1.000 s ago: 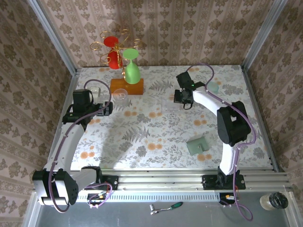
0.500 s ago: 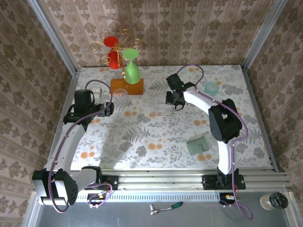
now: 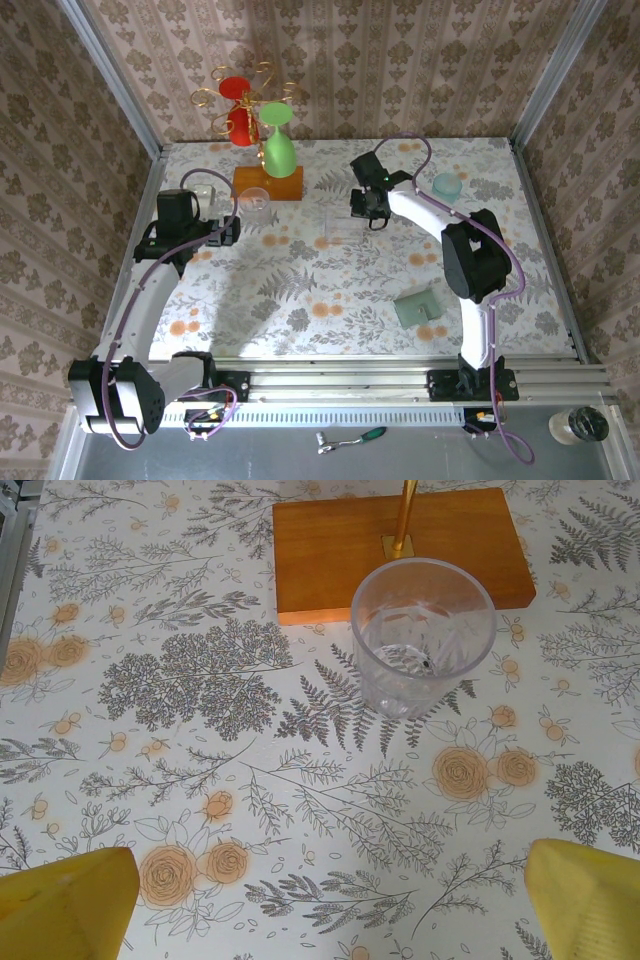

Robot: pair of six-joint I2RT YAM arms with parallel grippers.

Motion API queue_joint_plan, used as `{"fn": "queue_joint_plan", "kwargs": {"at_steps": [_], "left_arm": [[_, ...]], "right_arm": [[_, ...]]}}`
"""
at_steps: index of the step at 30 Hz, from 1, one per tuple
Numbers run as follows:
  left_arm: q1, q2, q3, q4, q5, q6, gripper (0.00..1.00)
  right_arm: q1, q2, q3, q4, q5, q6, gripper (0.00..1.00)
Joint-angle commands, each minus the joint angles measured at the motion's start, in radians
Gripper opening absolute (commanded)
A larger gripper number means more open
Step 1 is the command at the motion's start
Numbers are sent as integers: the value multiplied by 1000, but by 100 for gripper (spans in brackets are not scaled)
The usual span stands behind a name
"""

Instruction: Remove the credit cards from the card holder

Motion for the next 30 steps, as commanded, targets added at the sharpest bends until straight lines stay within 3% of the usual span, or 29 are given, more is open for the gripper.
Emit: {"fn": "queue_joint_plan", "kwargs": {"at_steps": [1, 9, 13, 17, 30], "left_arm": [[-8, -28, -8, 20, -12, 16, 100], [-6, -28, -5, 20, -3, 14, 100], [-7, -30, -4, 22, -3, 15, 100], [-7, -30, -5, 24, 1, 14, 100], [-6, -19, 0, 22, 8, 14, 100]], "right_arm": [[1, -35, 30, -46, 41, -3, 17], [-9, -156, -64, -70, 34, -9, 22], [-27, -272, -203, -51, 16, 27, 40], [-42, -388, -325, -55, 4, 102, 52], [-29, -836, -799, -79, -51, 601, 64]]}}
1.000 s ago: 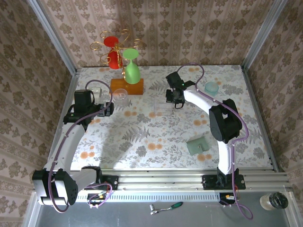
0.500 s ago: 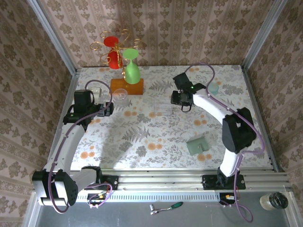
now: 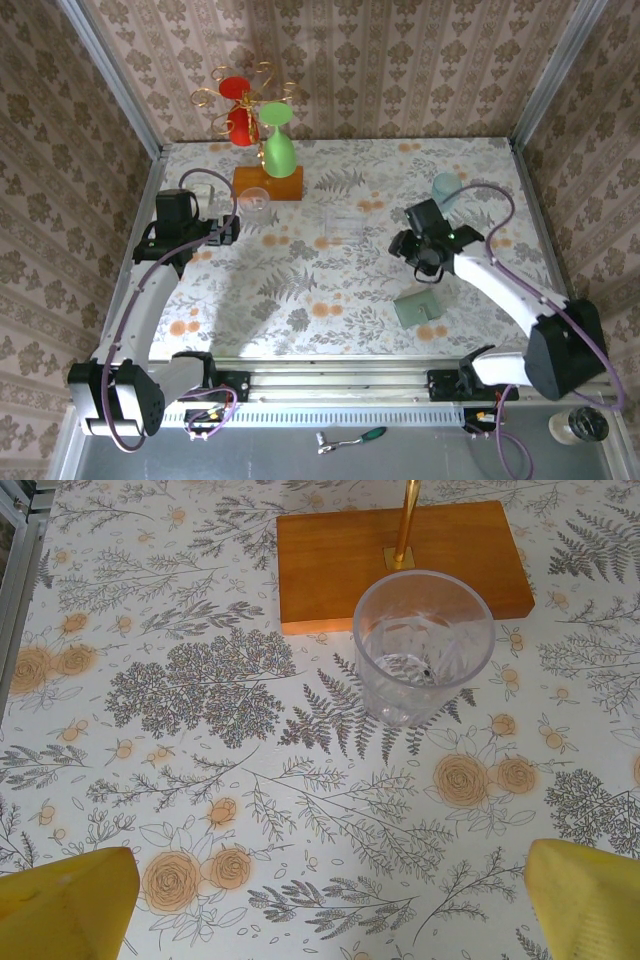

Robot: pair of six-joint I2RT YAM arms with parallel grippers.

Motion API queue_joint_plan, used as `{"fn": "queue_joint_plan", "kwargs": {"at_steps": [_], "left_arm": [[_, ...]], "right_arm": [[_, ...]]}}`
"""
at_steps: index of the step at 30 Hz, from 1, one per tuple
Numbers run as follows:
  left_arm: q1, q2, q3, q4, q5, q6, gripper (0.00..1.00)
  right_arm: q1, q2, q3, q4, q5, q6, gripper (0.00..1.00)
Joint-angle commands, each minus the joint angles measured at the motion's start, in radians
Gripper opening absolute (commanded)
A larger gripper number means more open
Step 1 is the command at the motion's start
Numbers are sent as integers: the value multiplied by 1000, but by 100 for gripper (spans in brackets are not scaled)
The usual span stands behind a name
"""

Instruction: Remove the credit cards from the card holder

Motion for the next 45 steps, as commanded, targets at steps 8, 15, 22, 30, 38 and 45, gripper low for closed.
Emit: {"fn": "queue_joint_plan", "kwargs": {"at_steps": [8, 15, 22, 30, 38, 45], "left_arm": [[-6, -4, 6, 10, 8, 18, 100], [-6, -7, 3, 8, 5, 20, 100], [-5, -3, 4, 6, 8, 21, 100], [-6, -4, 4, 5, 7, 22, 100], [-5, -1, 4, 4, 4, 25, 100], [-5, 6, 4, 4, 3, 24, 100]], "right_arm": [[10, -207, -223, -148, -55, 465, 80], [8, -173, -258, -181, -111, 636, 100], [3, -79, -279, -65, -188, 732, 100], [-30, 74, -205, -87, -210, 676, 100], [-55, 119, -205, -52, -201, 638, 97], [-57, 150, -212, -46, -165, 612, 88]]}}
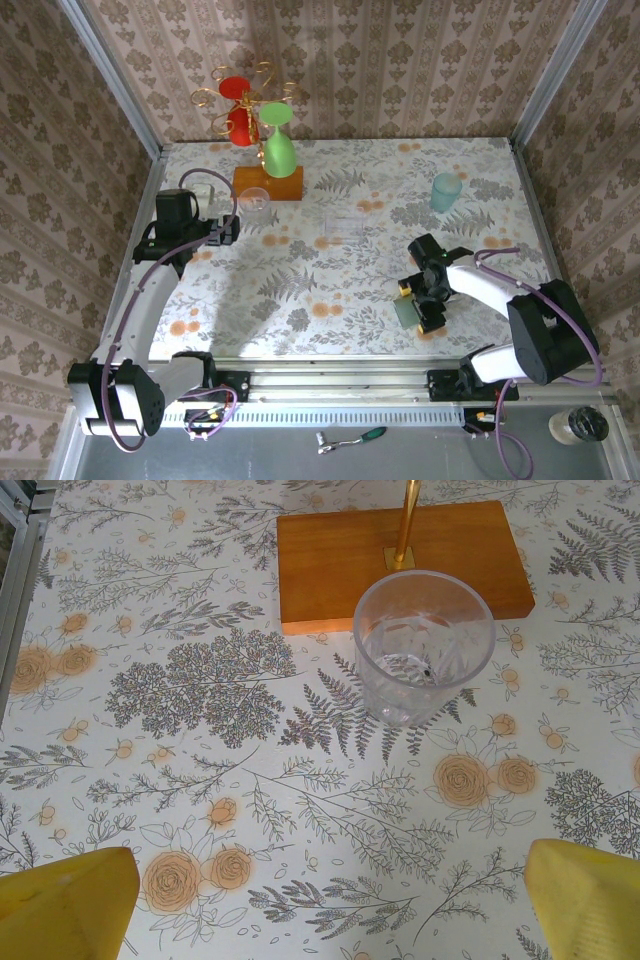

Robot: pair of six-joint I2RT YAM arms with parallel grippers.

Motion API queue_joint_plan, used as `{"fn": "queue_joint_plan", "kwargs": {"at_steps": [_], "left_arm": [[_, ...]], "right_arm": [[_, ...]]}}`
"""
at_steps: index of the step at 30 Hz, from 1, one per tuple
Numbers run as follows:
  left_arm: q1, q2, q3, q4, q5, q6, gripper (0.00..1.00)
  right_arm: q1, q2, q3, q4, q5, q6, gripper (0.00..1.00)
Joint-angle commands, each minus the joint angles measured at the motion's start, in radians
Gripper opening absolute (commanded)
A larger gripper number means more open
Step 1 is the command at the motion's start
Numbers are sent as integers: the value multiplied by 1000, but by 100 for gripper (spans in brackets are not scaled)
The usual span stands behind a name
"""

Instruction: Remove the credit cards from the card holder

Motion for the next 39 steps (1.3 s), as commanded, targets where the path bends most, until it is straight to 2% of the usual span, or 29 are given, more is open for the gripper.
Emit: {"fn": "queue_joint_plan", "kwargs": {"at_steps": [1, 11, 17, 25, 34, 39], "left_arm": [[-6, 6, 5, 3, 6, 23, 100], [-6, 2, 4, 6, 12, 21, 100], [-6, 4, 3, 7, 17, 20, 100], [-6, 0, 2, 12, 21, 17, 100], [-8, -28, -10, 23, 28, 13, 100], [-35, -36, 33, -26, -10, -53, 100]], "right_arm": [[-5, 17, -1, 24, 57, -21, 86], [-3, -54, 1, 4, 85, -28, 76], [31, -41, 65, -19, 94, -121, 73], [182, 105, 238, -81, 122, -349, 73], [436, 355, 509, -134, 138, -489, 72], [505, 461, 633, -177, 175, -548, 72]]}}
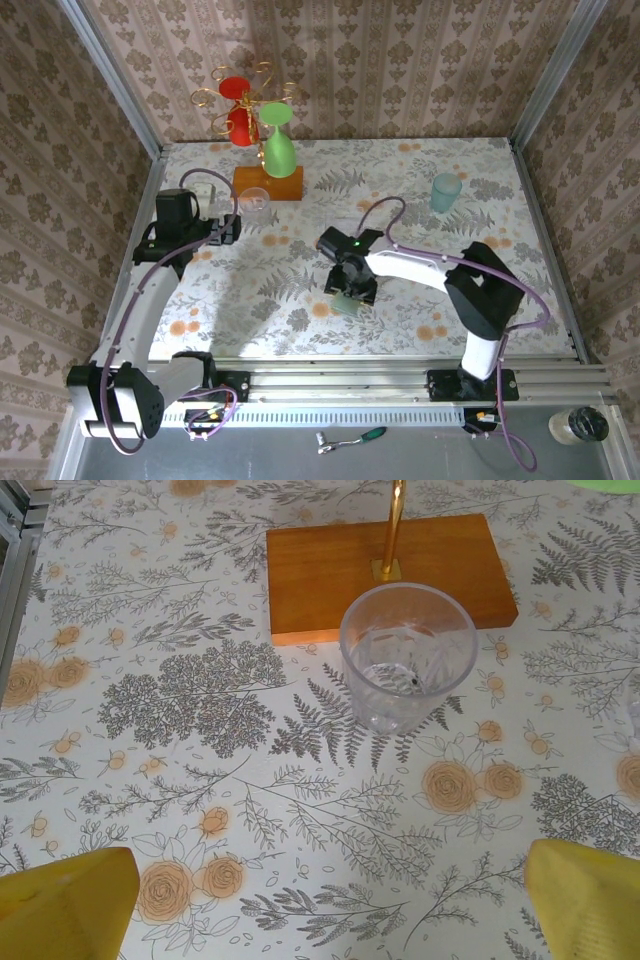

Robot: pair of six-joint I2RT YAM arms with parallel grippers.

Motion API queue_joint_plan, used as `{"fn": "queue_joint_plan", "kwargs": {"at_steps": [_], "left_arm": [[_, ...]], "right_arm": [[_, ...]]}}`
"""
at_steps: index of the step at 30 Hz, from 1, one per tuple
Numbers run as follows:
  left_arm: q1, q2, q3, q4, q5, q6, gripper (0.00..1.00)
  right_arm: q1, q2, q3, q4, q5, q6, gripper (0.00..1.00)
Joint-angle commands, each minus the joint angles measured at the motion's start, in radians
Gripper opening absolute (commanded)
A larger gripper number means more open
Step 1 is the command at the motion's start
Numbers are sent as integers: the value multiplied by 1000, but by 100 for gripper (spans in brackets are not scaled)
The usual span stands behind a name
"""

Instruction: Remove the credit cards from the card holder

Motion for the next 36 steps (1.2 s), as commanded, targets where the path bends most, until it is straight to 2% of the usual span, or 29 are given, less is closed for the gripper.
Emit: {"fn": "queue_joint_plan", "kwargs": {"at_steps": [1, 7, 14, 17, 22, 26, 35, 36], "left_arm": [[-33, -24, 36, -38, -22, -75, 100], [-139, -17, -2, -25, -17, -264, 100], [-259, 15, -82, 39, -54, -448, 100], [-290, 32, -116, 77, -29, -539, 99], [-361, 73, -151, 128, -38, -599, 98], [-385, 121, -136, 137, 12, -624, 97], [-434, 178, -189, 256, 138, -722, 89], [-445, 182, -203, 276, 146, -736, 87]], "right_arm": [[22, 56, 75, -93, 57, -77, 72], [31, 141, 164, -139, 60, -164, 73], [36, 169, 165, -143, 63, -201, 74], [34, 168, 161, -138, 64, -208, 75], [34, 120, 151, -127, 78, -219, 83], [32, 39, 135, -134, 108, -243, 86], [9, -114, 3, -50, 53, -292, 77], [4, -114, -2, -49, 35, -300, 73]]}}
